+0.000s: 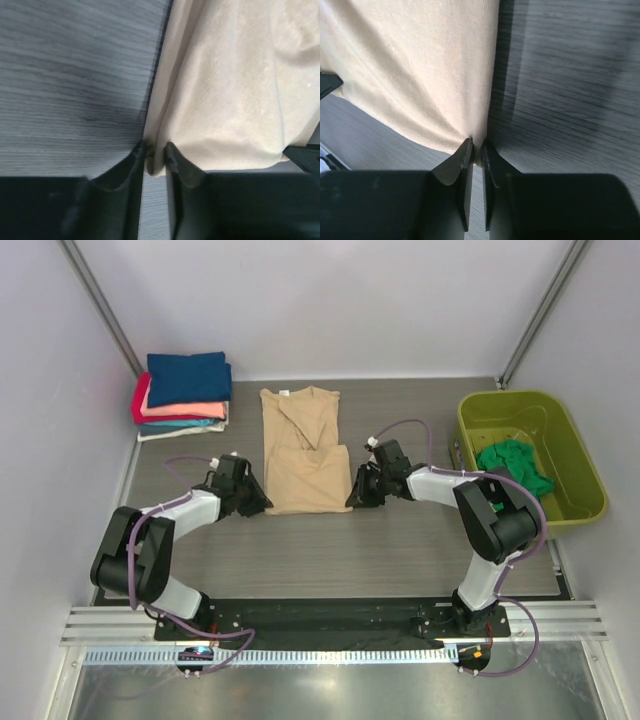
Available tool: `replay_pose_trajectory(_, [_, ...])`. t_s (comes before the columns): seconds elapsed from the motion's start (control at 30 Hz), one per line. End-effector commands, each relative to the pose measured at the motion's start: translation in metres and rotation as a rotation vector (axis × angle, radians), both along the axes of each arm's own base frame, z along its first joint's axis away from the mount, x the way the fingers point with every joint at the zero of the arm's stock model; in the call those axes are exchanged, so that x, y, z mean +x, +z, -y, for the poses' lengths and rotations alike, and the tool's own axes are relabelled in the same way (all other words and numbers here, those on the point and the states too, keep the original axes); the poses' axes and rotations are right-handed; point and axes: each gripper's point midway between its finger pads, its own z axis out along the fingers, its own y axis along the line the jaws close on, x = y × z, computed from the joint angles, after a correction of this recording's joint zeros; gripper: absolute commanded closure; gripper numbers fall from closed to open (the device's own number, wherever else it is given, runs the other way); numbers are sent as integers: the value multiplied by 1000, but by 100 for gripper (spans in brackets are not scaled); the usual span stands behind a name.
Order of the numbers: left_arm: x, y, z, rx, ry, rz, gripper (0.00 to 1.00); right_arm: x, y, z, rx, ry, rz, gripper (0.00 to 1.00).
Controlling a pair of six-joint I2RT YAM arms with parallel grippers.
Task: Fold and stack the t-shirts
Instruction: Fold the tshirt
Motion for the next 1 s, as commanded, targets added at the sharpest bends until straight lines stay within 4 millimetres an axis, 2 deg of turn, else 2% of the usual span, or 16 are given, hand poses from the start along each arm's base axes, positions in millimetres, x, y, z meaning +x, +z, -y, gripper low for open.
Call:
replay_pose_trajectory(0.0, [-3,-8,3,-14,-16,-1,78,-23,-24,10,-38,17,-70,84])
replay_pose_trajectory(0.07, [-3,-7,7,-18,-32,14,95,-26,-26,10,-35,22,-73,93])
replay_pose_trajectory(0.1, [-3,-5,8,-20,-36,22,100,-30,-29,12,-38,24,-81,96])
replay_pose_trajectory(0.27, [-26,-9,15,-31,-69,-8,100,-44,-31,20,-46,26,-89,99])
replay_pose_trajectory(0.3, [-29,-4,18,-37,-75,8,100,-52,-29,23,-47,26,-91,99])
replay_pose_trajectory(0.37, [-46,-4,25,-20,-109,-6,100,-67,-31,30,-45,20,-111,99])
replay_pose_trajectory(0.47, [-75,4,32,3,-141,-15,100,-80,-16,36,-36,4,-94,99])
replay_pose_trajectory(0.5, [-82,5,30,22,-122,-16,100,-94,-18,43,-55,0,-123,99])
replay_pose_trajectory(0.53, [-97,17,36,20,-155,-2,100,-95,-4,44,-46,-5,-81,99])
replay_pose_trajectory(0.57, [-105,22,38,12,-166,-5,100,-109,-6,52,-94,-20,-106,99])
replay_pose_trajectory(0.67, [-128,43,35,10,-155,31,100,-123,19,58,-107,-32,-47,99])
replay_pose_trajectory(0.73, [-146,49,32,9,-151,15,100,-139,35,63,-114,-51,-30,99])
replay_pose_trajectory(0.77, [-150,62,32,-24,-152,50,100,-144,42,65,-107,-59,-23,99])
replay_pose_trajectory(0.83, [-165,68,29,-32,-151,34,100,-160,48,68,-107,-72,-46,99])
replay_pose_trajectory(0.93, [-176,81,22,-41,-152,43,100,-167,71,72,-68,-102,-13,99])
replay_pose_trajectory(0.97, [-174,93,22,-51,-148,66,100,-164,83,71,-51,-110,12,99])
